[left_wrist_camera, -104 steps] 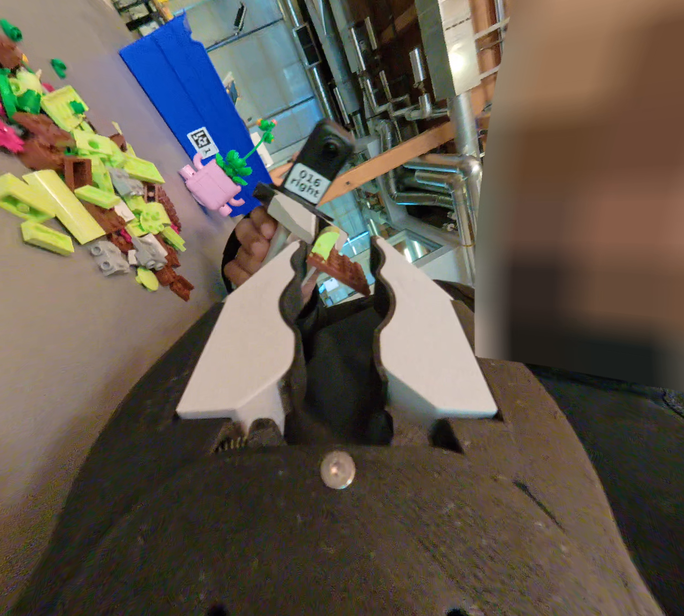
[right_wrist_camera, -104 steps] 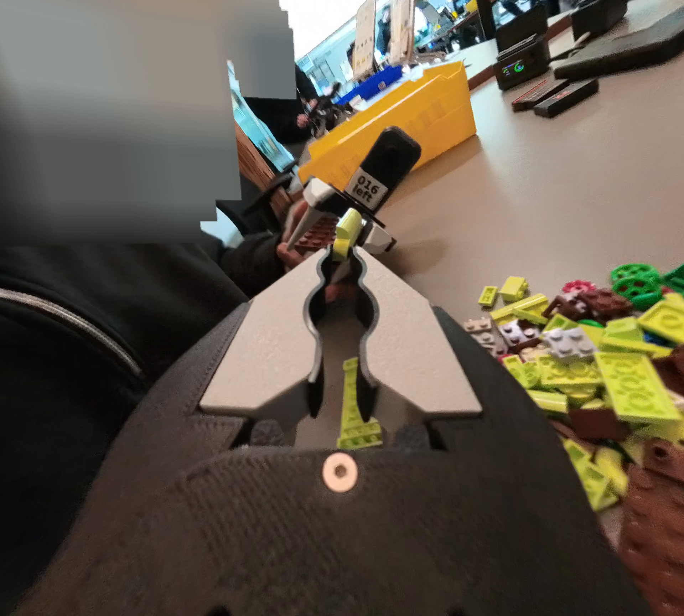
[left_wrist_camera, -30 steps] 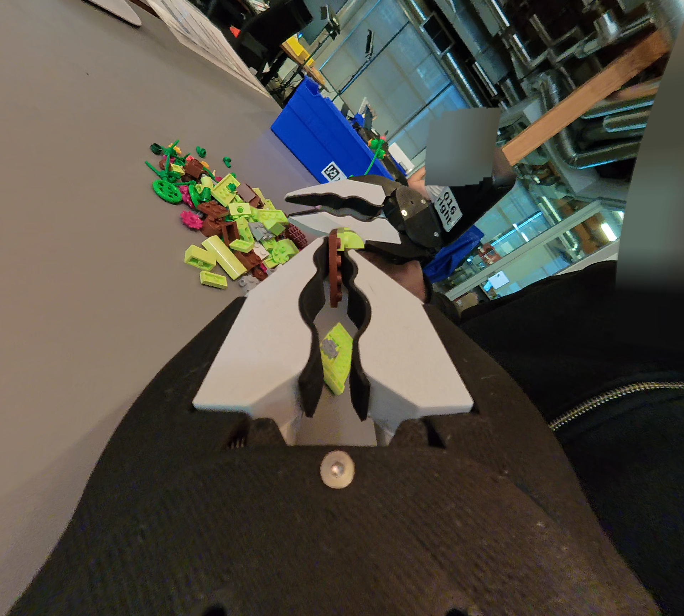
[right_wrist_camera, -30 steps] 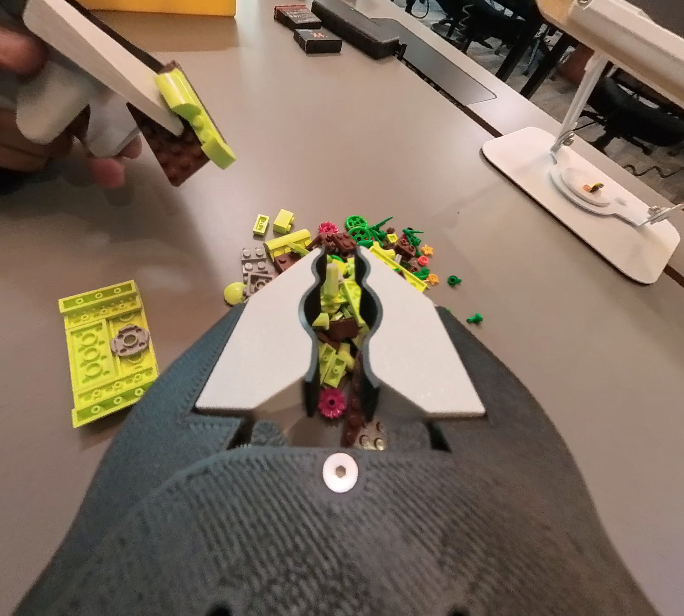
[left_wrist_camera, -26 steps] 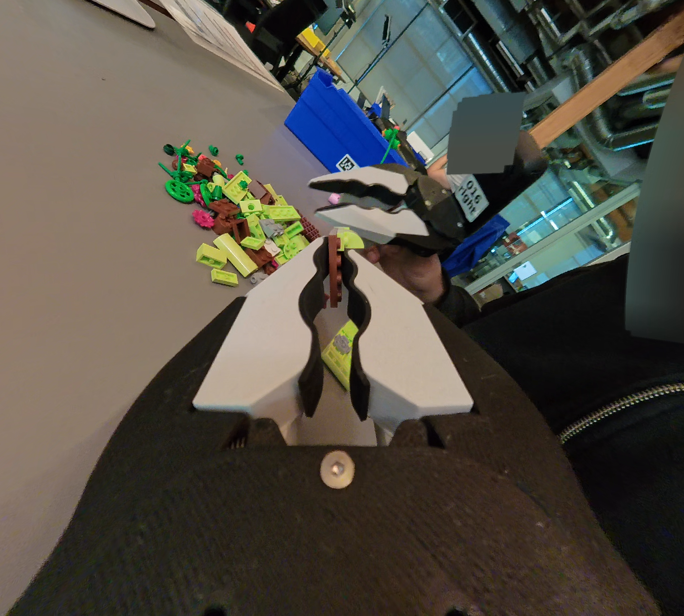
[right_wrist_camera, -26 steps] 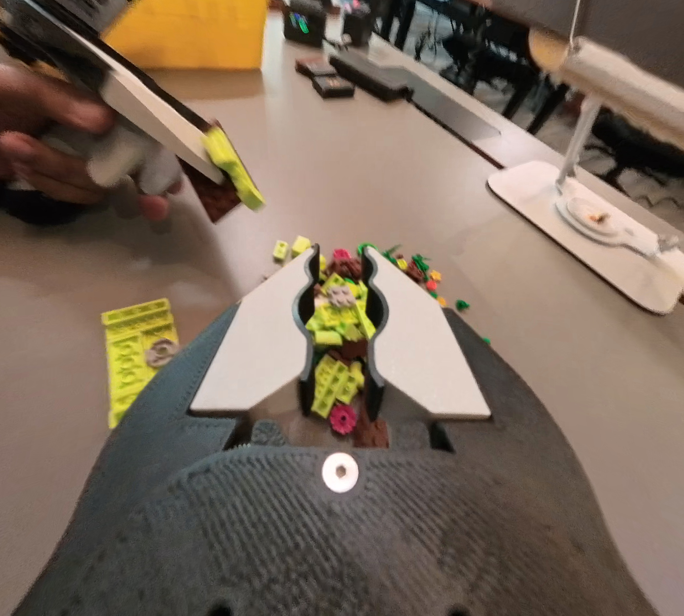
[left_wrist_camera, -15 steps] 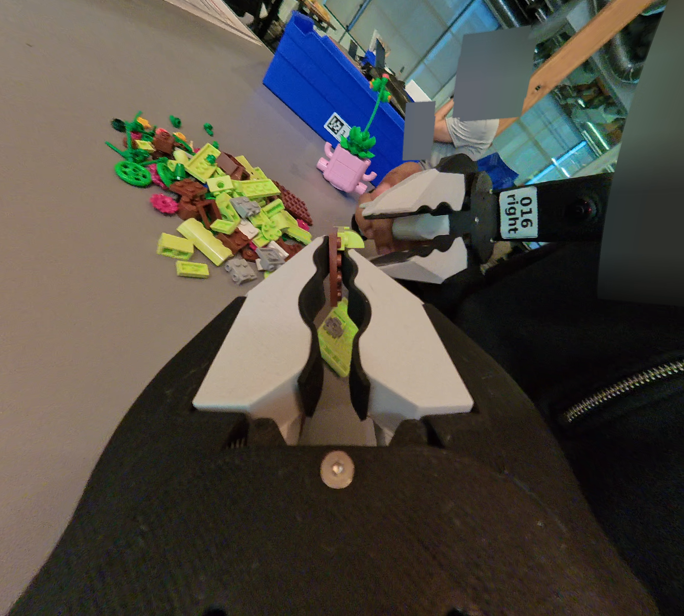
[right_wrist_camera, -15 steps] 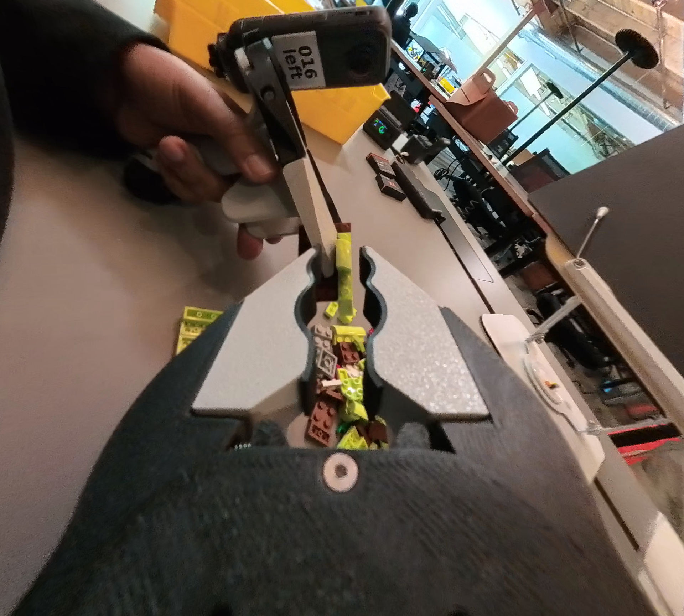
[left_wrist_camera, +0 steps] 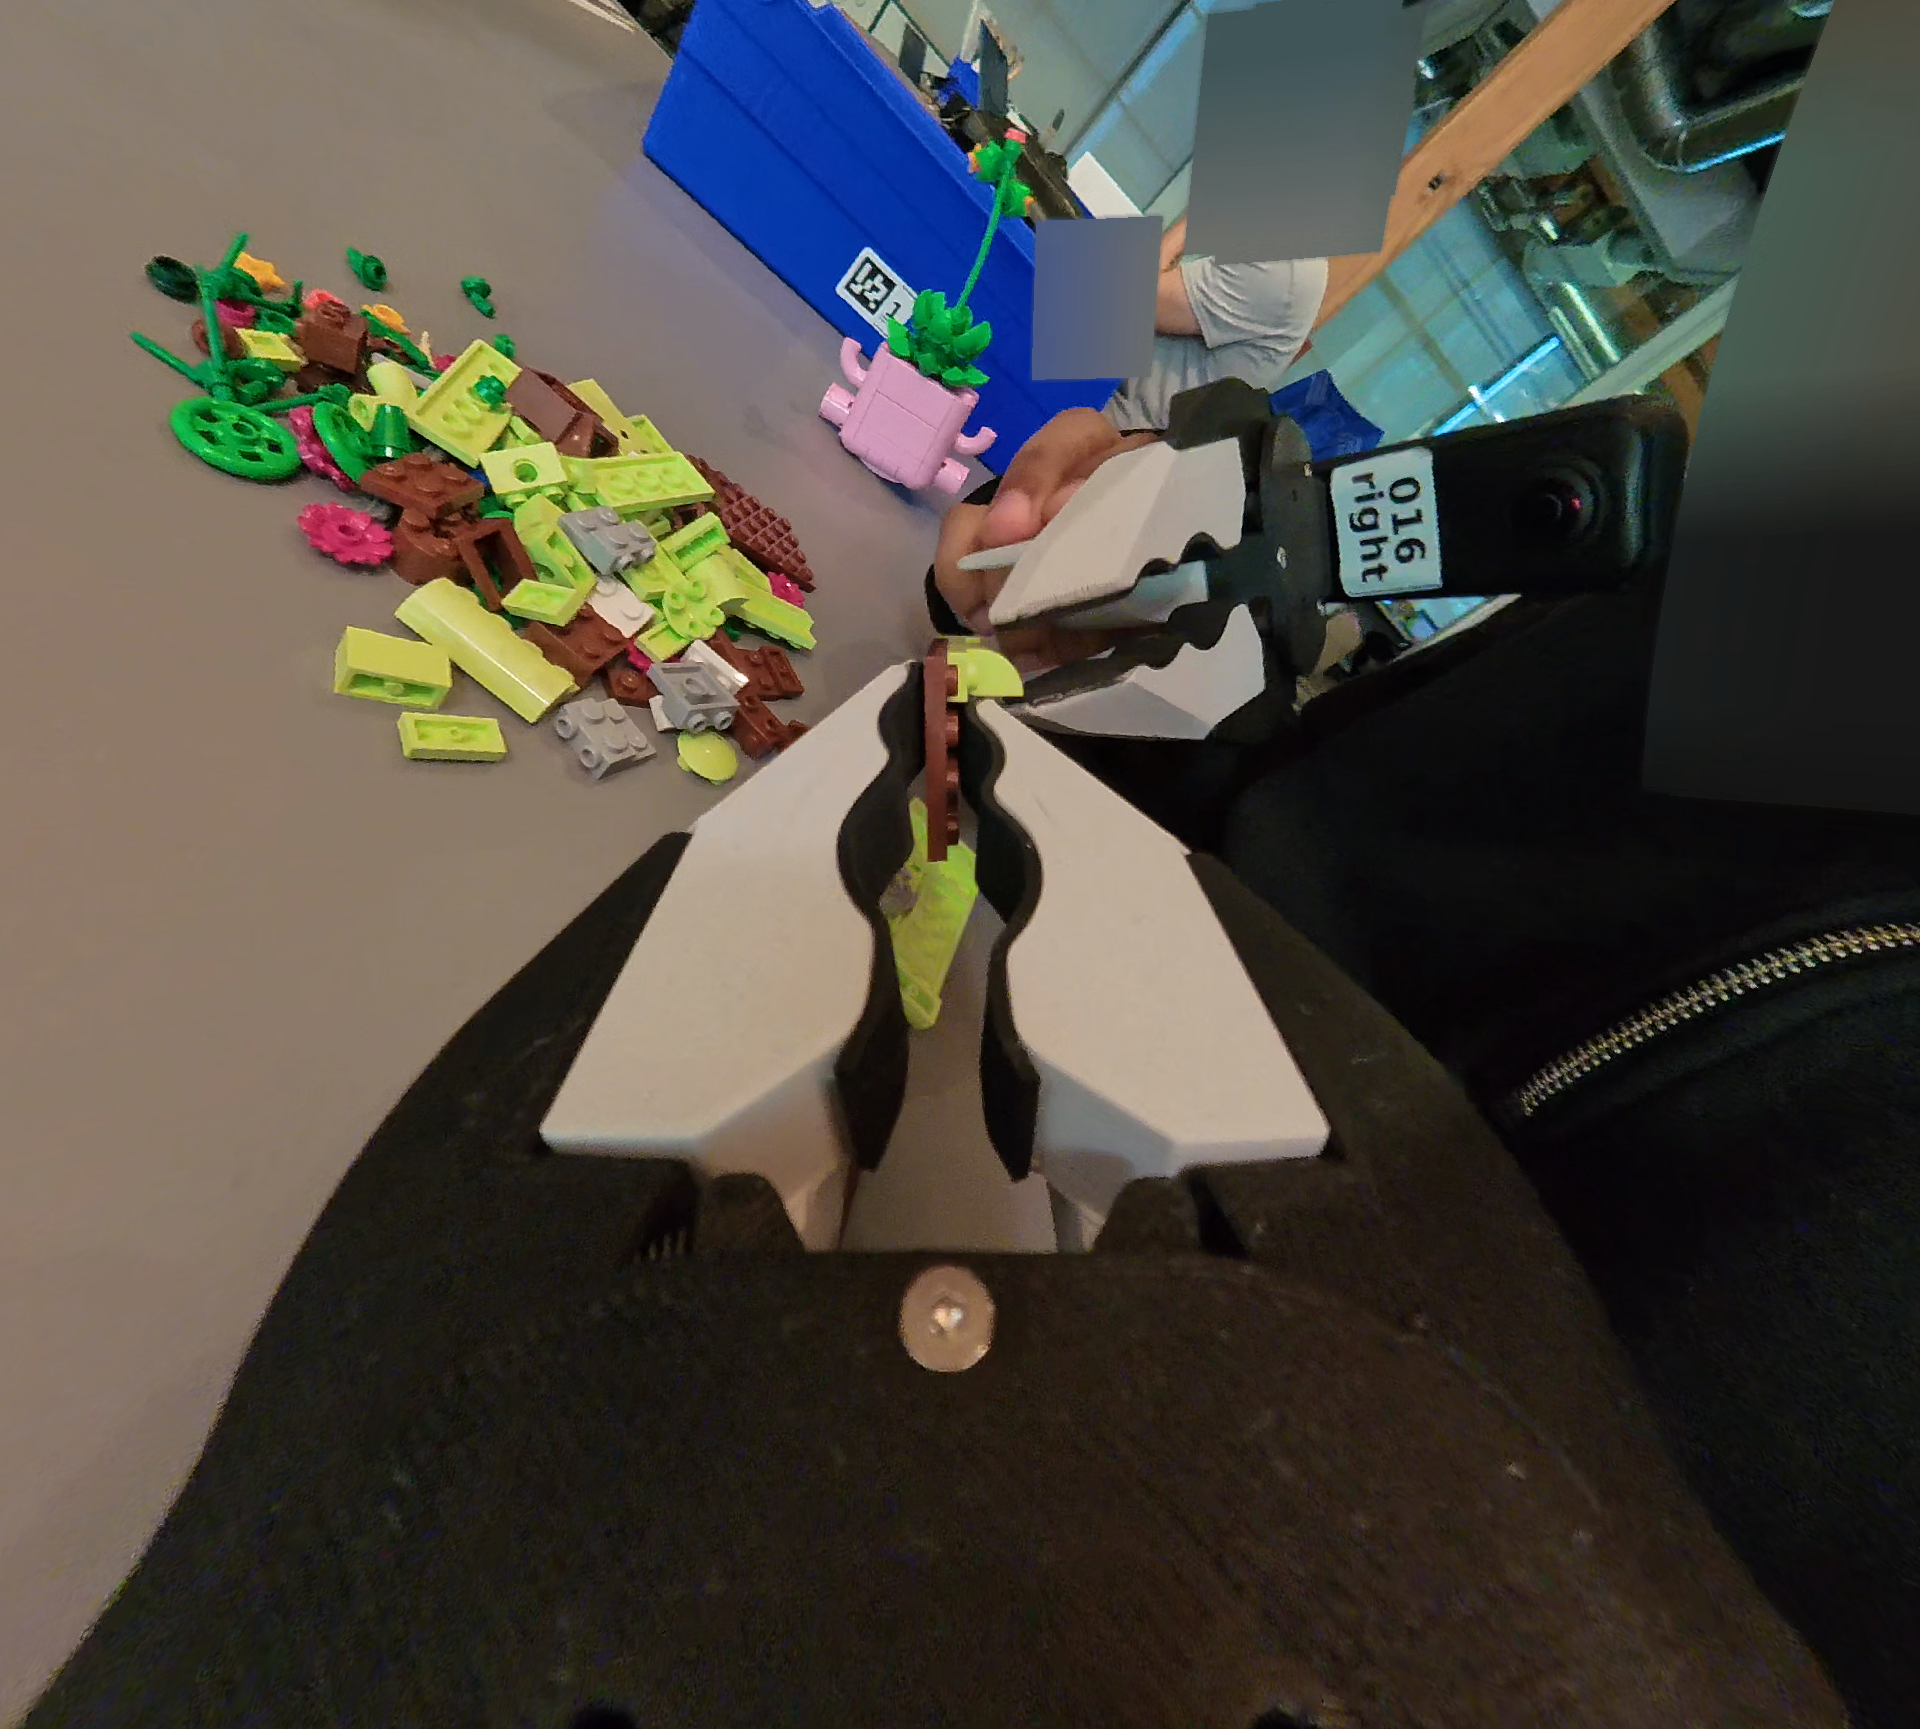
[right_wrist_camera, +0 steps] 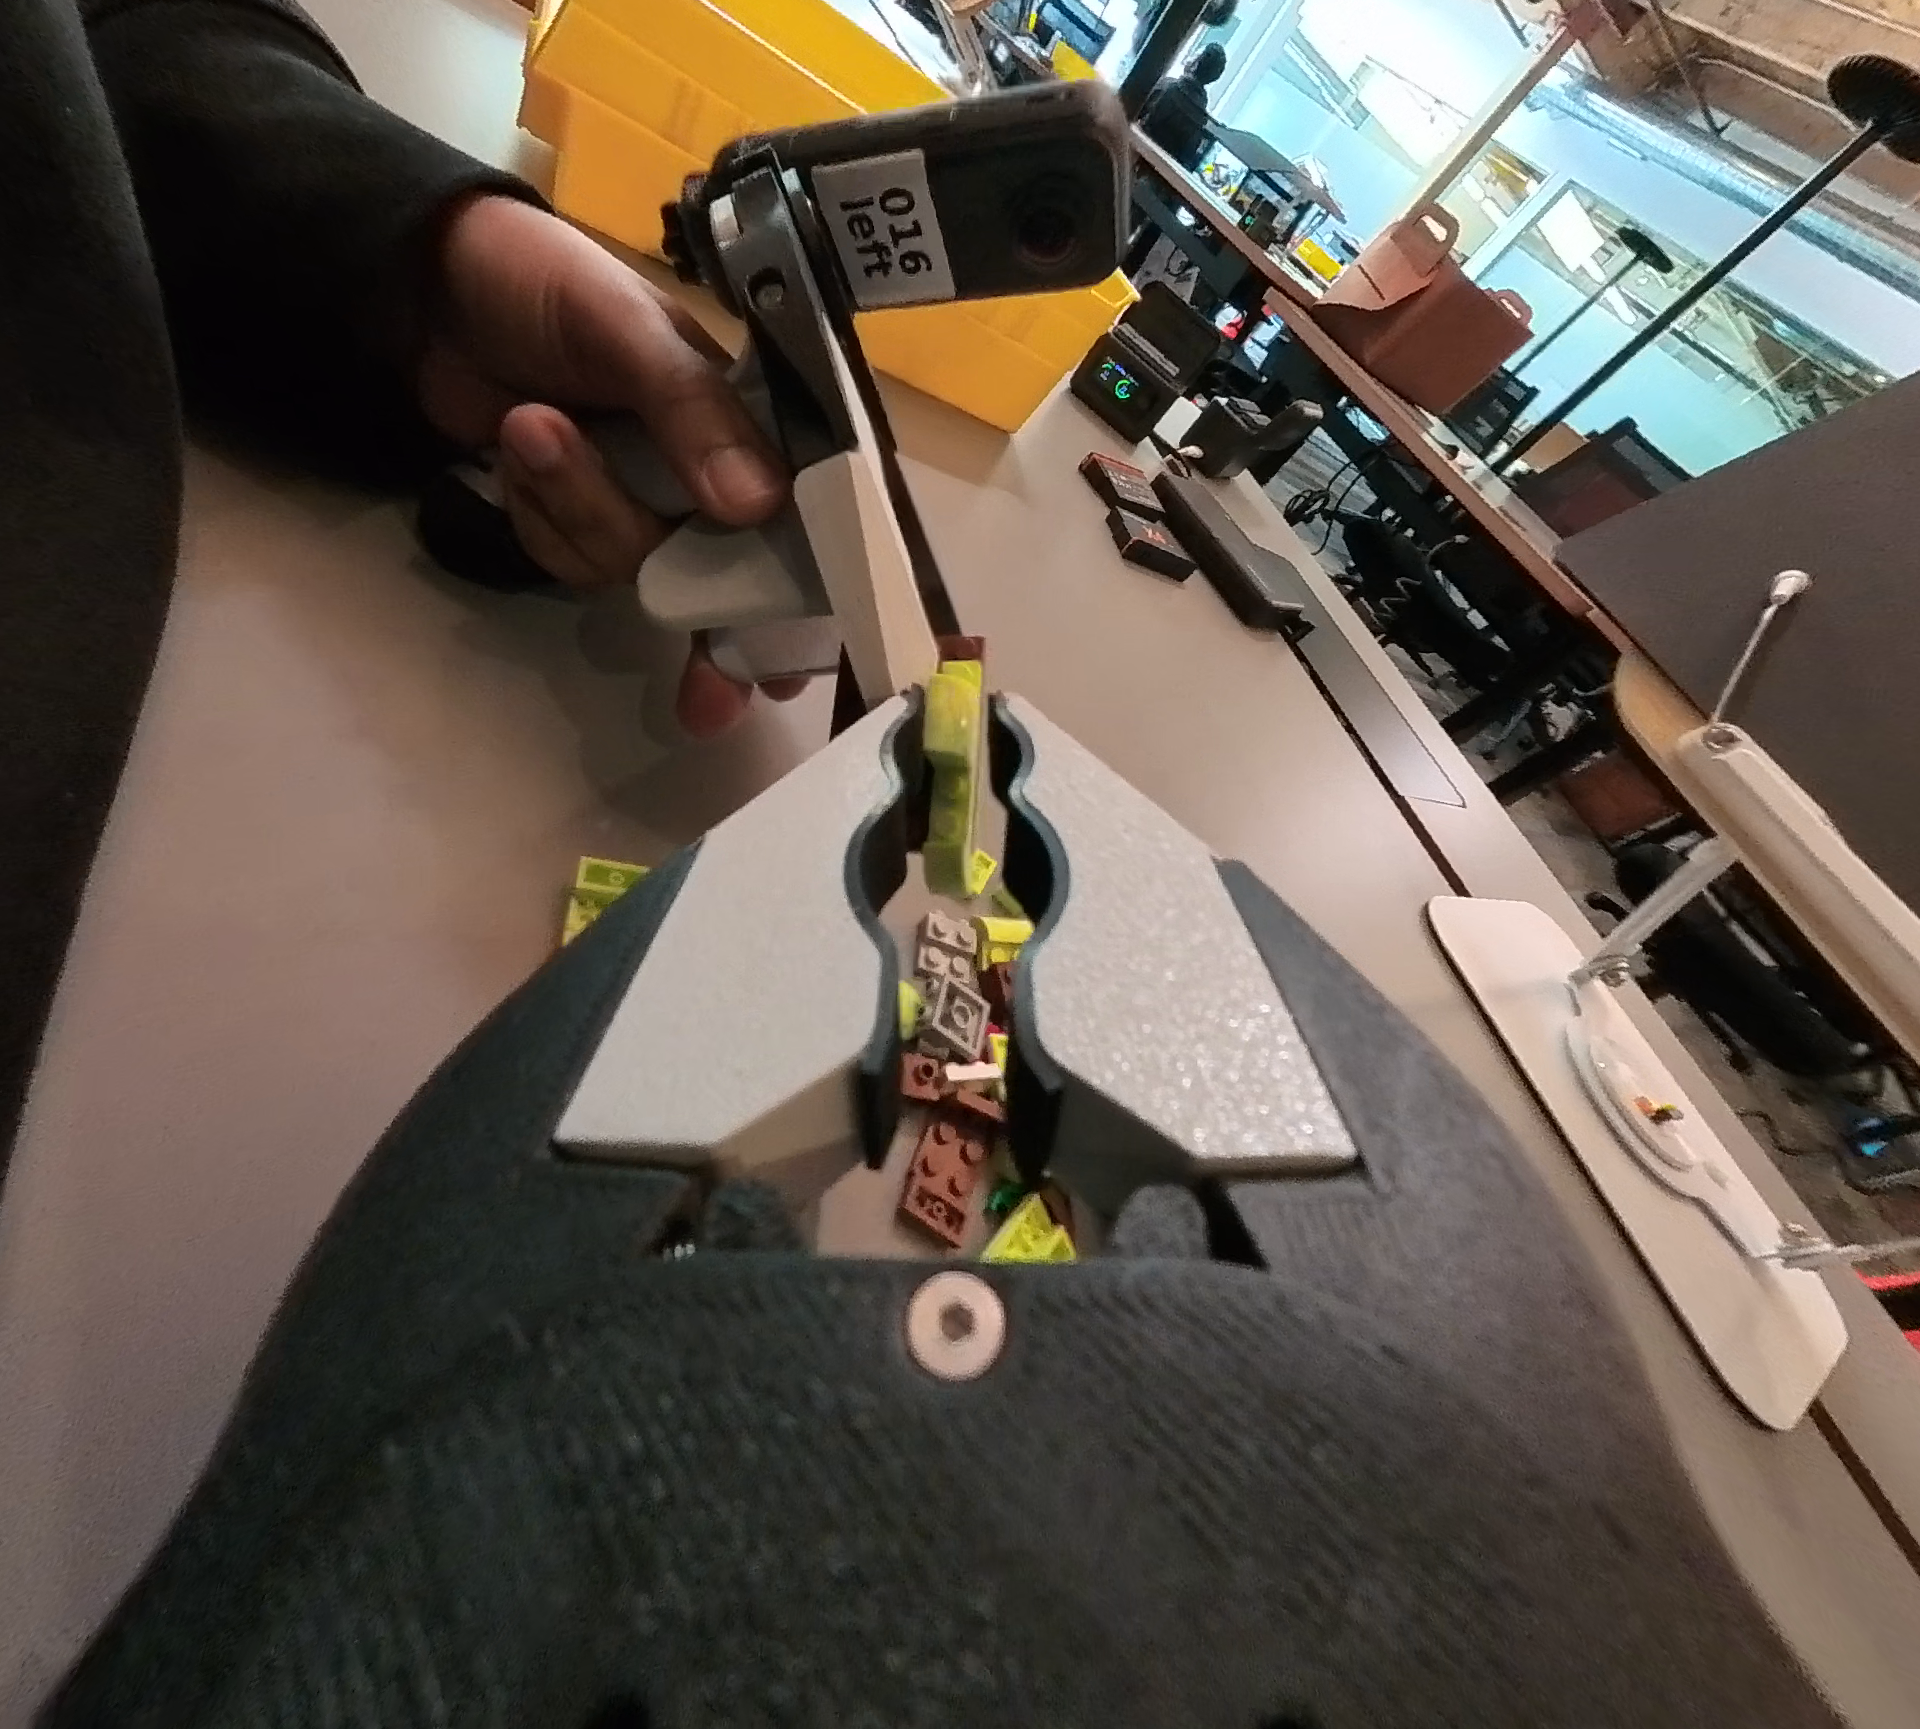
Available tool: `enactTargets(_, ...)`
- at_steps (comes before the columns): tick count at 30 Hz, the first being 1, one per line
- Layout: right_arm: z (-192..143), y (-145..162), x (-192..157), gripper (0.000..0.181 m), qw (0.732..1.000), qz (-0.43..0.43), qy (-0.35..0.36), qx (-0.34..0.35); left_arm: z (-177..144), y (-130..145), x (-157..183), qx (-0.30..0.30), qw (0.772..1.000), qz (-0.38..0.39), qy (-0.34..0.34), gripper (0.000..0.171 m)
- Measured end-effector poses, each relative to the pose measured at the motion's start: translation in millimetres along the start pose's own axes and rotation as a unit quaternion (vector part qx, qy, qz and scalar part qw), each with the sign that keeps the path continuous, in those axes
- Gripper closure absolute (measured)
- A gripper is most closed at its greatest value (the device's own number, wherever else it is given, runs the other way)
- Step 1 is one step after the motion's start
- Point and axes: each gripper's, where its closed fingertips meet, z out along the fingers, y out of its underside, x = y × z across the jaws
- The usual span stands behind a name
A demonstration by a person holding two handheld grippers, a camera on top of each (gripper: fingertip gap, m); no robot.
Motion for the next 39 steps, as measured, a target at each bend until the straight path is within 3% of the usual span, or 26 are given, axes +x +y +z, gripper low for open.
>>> enactTargets(6,-5,-3,-2,0.165,0.999,0.037,-0.026,0.019,2,5,7,-0.014,0.999,-0.029,0.036,0.171)
enactTargets(12,-6,-1,-8,0.176,0.993,0.092,-0.070,0.020,3,8,8,-0.022,0.999,-0.022,0.035,0.168)
enactTargets(29,-5,1,0,0.170,0.998,0.057,-0.028,0.004,3,9,7,-0.024,0.998,-0.037,0.036,0.166)
enactTargets(36,-3,4,-5,0.164,0.997,0.069,-0.043,0.001,4,12,5,-0.035,0.998,-0.039,0.029,0.171)
enactTargets(39,-3,3,-9,0.174,0.998,0.046,-0.047,-0.001,4,12,6,-0.037,0.998,-0.039,0.030,0.171)
